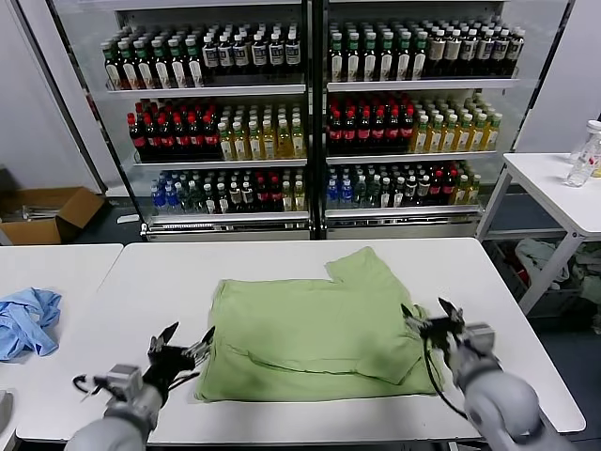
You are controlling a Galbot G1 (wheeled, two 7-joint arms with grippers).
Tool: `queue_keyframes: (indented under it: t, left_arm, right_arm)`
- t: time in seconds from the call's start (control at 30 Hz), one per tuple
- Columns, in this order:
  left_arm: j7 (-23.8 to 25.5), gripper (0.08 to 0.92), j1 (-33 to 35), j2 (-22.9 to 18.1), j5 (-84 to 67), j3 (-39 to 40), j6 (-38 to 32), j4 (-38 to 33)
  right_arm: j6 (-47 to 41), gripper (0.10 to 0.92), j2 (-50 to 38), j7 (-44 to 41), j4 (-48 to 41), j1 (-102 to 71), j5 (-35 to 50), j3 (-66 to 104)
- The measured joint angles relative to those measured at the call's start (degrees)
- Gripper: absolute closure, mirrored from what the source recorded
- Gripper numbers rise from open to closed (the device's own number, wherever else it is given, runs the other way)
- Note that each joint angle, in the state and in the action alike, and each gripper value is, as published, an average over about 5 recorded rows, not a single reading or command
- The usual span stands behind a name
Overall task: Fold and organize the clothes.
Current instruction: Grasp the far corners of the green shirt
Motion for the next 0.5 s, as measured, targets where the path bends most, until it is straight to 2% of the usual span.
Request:
queue_keyframes:
  t: [0.27, 0.5]
  left_arm:
    - [-1.66, 0.177, -14.93, -1.36, -0.28, 7.9, 0.62, 13.38]
    - [-2.7, 0.177, -25.34, -3.49, 0.01, 13.05, 1.44, 24.39]
  right_arm:
    - [-0.29, 0.203, 4.67, -0.89, -15.97, 14.69, 0.42, -6.95]
    - [-0.47, 0.203, 9.45, -2.4, -28.71, 23.54, -0.47, -10.14]
